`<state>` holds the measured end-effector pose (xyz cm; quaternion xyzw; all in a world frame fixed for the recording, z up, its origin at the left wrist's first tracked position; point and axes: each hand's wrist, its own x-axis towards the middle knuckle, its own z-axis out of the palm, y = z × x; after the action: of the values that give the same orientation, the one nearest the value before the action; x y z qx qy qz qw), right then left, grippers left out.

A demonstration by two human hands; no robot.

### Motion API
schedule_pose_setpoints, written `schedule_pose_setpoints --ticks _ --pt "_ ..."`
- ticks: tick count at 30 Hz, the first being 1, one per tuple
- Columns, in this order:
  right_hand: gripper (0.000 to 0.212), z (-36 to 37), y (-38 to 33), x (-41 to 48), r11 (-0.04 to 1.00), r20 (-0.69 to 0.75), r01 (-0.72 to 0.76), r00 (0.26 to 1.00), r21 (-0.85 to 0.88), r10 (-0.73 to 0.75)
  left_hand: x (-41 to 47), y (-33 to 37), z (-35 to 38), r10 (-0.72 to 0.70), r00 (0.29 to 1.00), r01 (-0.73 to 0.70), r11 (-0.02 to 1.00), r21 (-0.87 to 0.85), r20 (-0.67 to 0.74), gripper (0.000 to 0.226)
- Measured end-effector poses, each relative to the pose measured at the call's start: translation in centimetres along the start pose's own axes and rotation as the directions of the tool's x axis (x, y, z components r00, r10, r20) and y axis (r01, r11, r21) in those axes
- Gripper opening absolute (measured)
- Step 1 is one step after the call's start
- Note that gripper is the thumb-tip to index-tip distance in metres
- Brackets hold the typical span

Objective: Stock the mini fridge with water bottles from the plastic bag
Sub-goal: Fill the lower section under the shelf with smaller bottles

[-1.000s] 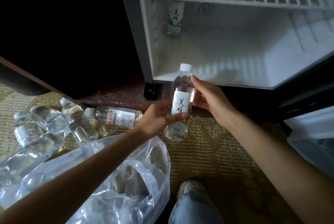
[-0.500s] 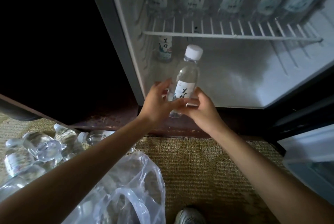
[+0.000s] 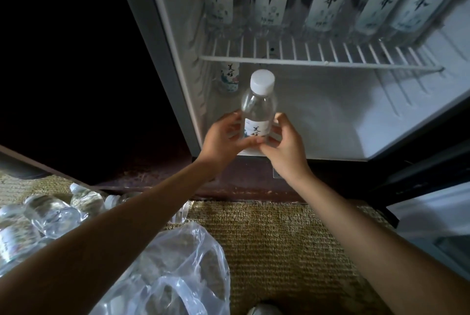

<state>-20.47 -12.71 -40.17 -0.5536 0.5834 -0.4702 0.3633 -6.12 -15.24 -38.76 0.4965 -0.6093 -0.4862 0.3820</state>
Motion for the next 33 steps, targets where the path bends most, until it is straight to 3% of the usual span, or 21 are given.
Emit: schedule_pose_setpoints --ticks 5,10,13,19,28,33 --pt "0.050 1.3 0.6 0.5 1.000 -0.038 0.021 0.999 -0.005 -0.021 -0.4 -0.4 0.7 -0.009 0.983 0.004 1.000 -0.029 -0.185 0.064" --pt "0.048 1.4 1.1 2.9 0.999 -0.058 -0.004 0.998 0.035 0.006 0.9 -0.7 2.1 -0.034 0.923 0.010 0.998 -0.063 -0.383 0.056" --pt "0.045 1.9 1.2 5.0 1.000 -0.122 0.006 0.993 0.006 -0.005 2.6 -1.0 2.8 -0.150 0.872 0.096 0.986 -0.139 -0.467 0.046" --pt "0.041 2.6 1.1 8.7 0.996 -0.166 0.045 0.984 -0.078 -0.058 6.7 -1.0 2.9 -0.268 0.880 0.190 0.955 -0.227 -0.392 0.030" --pt "0.048 2.1 1.5 11.5 0.998 -0.136 -0.041 0.990 -0.045 0.035 9.0 -2.7 2.4 -0.251 0.901 0.207 0.965 -0.160 -0.353 0.010" --pt "0.043 1.8 1.3 13.4 0.993 -0.100 -0.072 0.993 -0.088 0.063 9.9 -2.1 2.4 -0.251 0.874 0.200 0.966 -0.163 -0.415 0.030"
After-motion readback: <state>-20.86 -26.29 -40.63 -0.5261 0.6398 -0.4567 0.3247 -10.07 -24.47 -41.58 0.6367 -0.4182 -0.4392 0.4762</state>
